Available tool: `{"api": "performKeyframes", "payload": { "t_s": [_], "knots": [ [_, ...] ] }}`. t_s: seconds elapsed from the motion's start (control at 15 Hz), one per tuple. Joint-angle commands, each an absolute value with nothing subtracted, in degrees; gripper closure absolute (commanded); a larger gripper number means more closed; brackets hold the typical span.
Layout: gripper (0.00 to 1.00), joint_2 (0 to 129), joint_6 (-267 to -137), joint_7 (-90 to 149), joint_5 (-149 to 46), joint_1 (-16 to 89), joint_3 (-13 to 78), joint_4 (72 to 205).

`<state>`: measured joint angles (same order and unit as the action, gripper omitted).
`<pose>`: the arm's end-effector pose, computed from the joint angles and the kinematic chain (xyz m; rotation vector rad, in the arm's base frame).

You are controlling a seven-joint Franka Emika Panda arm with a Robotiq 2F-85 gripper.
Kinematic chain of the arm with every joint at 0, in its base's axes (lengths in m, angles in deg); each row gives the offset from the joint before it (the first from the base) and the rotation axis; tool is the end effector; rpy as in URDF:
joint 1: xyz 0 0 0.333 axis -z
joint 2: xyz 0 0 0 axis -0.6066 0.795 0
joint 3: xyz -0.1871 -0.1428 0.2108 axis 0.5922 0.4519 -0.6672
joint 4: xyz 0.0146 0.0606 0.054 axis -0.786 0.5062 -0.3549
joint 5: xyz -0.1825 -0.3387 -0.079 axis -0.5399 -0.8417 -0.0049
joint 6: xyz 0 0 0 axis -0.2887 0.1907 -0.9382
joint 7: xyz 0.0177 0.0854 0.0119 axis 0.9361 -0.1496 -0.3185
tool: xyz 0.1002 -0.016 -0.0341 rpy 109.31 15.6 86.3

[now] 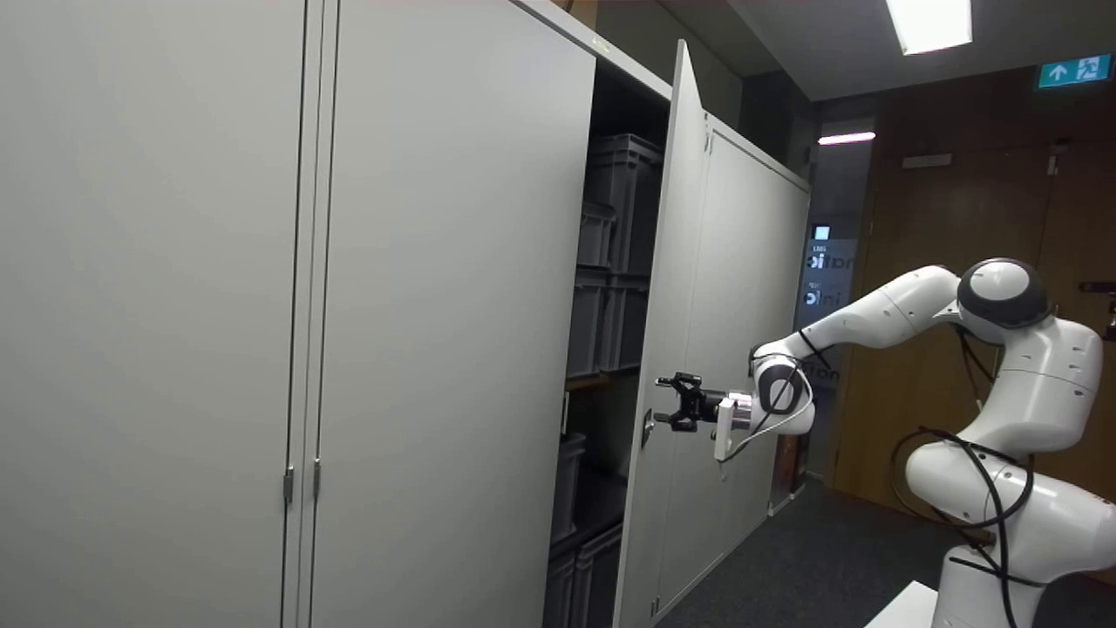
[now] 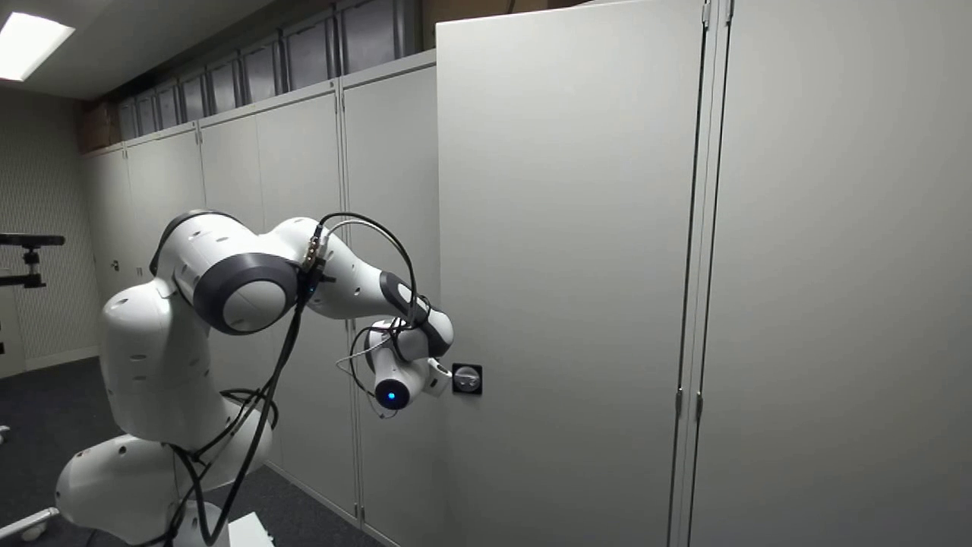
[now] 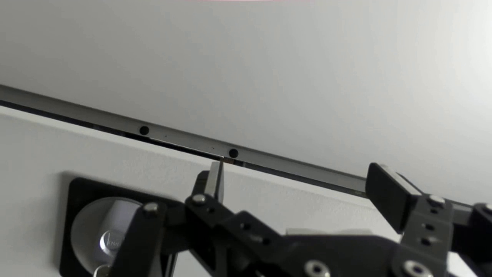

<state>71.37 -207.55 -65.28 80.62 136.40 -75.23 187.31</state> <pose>0.4729 0.0465 0.3403 -1.6098 0.5159 -0.8638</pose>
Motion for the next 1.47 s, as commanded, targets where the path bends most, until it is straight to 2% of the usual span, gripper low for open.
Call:
{"api": "performKeyframes", "payload": {
  "t_s": [0.0,0.33,1.4],
  "knots": [
    [0.00,73.56,-210.78,-66.22,76.94,140.32,-79.54,188.27],
    [0.00,72.37,-214.20,-65.58,73.14,143.94,-85.24,188.67],
    [0.00,72.15,-240.01,-77.99,72.41,144.86,-103.82,186.33]
  ]
}}
